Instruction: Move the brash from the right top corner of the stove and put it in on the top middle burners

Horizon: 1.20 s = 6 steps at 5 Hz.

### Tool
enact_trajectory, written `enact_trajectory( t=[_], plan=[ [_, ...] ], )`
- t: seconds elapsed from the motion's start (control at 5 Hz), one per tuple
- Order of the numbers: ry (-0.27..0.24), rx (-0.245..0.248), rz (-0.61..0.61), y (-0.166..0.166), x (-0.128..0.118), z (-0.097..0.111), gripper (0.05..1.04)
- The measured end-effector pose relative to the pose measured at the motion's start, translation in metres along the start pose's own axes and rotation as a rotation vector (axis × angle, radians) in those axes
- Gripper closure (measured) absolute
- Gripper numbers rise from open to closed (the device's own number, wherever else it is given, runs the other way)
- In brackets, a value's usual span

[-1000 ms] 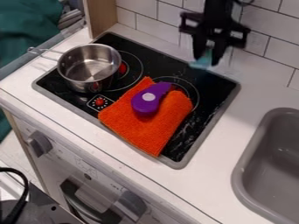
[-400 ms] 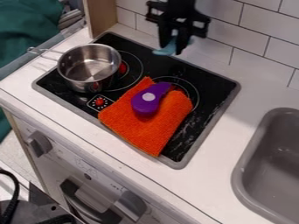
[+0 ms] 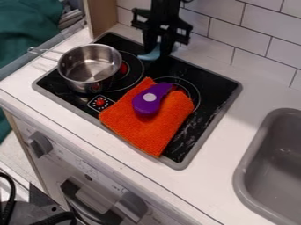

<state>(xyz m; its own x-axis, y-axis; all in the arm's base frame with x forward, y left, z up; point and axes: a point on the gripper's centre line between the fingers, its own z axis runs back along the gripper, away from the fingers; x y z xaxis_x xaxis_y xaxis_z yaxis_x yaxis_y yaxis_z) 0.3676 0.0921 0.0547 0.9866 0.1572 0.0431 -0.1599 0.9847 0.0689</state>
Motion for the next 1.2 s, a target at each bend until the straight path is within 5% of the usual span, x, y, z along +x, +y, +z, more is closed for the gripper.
enact_trajectory(
  t=[0.4, 0.8, 1.2],
  plan=[
    [0.013, 0.011, 0.008, 0.01, -0.003, -0.002, 0.628],
    [-0.009, -0.006, 0.009, 0.0, -0.009, 0.012, 0.08],
    [-0.058, -0.045, -0.048, -0.049, -0.025, 0.053, 0.082]
  ],
)
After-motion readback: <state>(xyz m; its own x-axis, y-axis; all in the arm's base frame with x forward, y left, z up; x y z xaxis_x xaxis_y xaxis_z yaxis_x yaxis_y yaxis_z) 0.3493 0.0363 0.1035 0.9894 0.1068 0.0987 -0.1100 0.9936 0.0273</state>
